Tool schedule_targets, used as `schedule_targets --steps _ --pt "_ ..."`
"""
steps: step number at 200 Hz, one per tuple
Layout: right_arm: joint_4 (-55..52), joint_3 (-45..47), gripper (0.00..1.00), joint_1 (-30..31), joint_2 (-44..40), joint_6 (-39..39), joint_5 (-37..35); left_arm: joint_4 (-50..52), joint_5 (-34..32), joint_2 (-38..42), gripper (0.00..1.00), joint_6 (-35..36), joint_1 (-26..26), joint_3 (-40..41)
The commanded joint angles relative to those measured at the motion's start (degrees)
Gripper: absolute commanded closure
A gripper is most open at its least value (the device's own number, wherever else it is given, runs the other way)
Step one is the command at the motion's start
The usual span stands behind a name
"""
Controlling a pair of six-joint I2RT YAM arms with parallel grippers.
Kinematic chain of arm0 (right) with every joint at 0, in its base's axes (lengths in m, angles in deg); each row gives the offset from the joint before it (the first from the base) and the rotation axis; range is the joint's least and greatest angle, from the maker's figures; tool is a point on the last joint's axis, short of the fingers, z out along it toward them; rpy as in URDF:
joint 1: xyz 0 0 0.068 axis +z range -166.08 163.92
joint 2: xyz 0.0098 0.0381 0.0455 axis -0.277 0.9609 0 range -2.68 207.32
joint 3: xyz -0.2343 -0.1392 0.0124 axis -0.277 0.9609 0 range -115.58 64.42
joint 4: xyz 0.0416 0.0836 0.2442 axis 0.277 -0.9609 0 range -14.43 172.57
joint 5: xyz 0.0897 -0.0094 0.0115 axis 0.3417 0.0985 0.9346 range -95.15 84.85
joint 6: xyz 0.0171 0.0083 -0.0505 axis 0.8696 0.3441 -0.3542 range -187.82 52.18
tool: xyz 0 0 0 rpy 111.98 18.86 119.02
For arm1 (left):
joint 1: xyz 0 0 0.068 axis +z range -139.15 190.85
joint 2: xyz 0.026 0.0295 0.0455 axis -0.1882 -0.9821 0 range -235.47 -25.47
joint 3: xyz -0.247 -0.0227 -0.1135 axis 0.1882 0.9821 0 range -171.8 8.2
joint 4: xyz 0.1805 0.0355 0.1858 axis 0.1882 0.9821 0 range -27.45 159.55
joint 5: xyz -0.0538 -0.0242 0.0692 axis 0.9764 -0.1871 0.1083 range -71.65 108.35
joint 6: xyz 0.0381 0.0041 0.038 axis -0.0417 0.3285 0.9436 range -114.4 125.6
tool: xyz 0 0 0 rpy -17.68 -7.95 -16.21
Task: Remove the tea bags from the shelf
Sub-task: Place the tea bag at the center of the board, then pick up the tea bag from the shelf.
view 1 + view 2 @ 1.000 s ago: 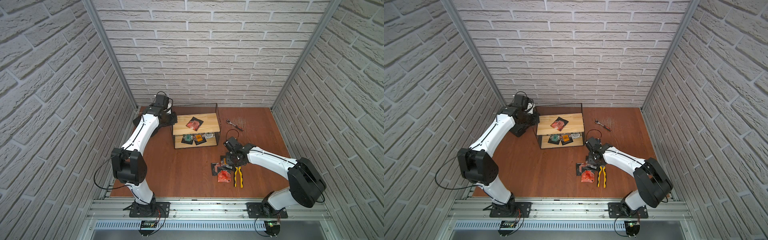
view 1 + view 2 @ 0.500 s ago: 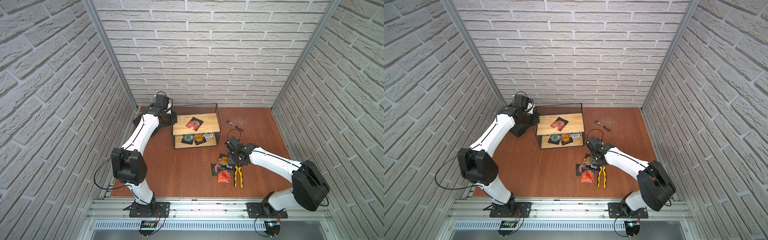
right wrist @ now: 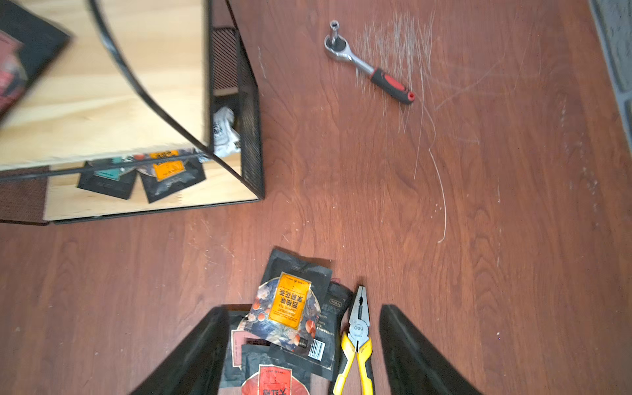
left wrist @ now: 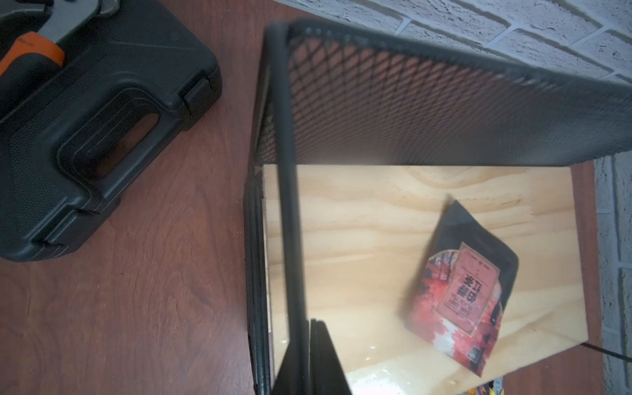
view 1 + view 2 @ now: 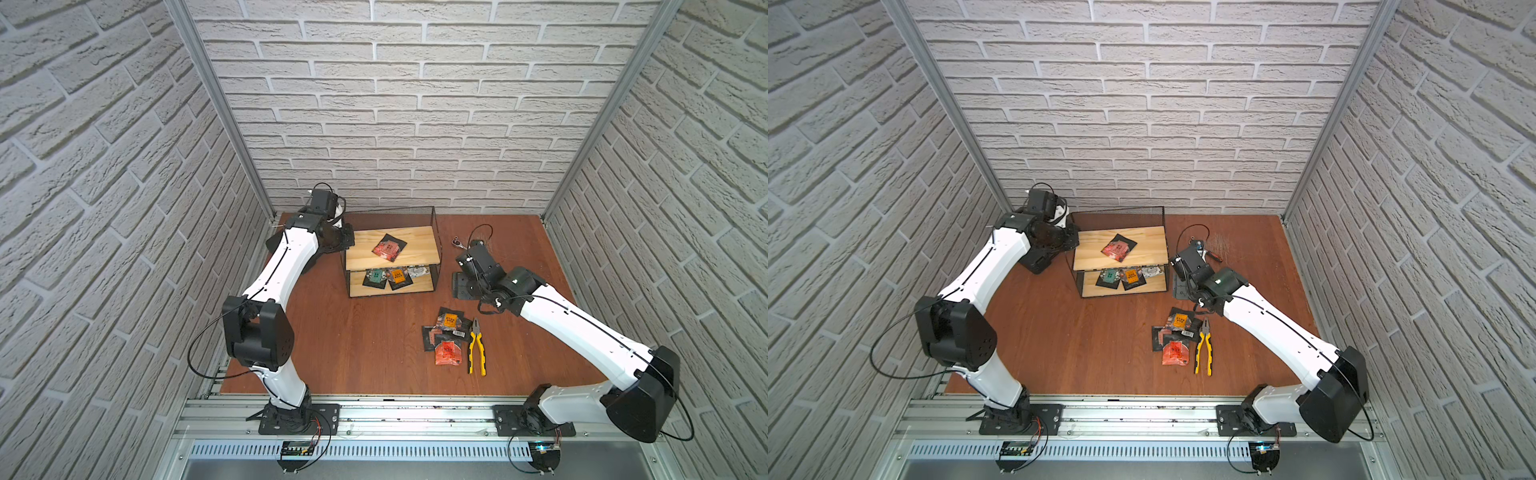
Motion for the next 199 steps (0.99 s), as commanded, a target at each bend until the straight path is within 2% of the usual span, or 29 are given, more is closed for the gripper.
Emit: schedule_targets --steps 1,30,68,108,149,199 --pt "-1.6 -5.8 0.22 2.3 1.7 -4.7 -2.4 -1.5 0.3 -1.1 0.92 0.4 0.2 -0.9" --pt "-1.1 -15.0 0.14 5.8 7.1 -8.8 -2.0 -1.5 0.3 -1.2 0.92 0.3 0.1 -0.9" --pt "-3.1 -29.8 0.04 7.9 18.5 -11.3 0.8 -1.5 0.4 -1.4 0.91 0.4 0.2 -0.9" --pt "-5.1 -44.0 0.03 7.8 31.1 -11.7 2.7 -1.5 0.3 -1.5 0.92 0.4 0.1 -1.0" --pt "-7.0 -54.8 0.02 5.7 42.3 -10.2 3.9 -1.5 0.3 -1.6 0.92 0.4 0.2 -1.1" --pt "-6.1 -61.2 0.02 3.9 50.6 -12.3 5.7 -1.3 0.2 -1.5 0.92 0.6 0.2 -1.1"
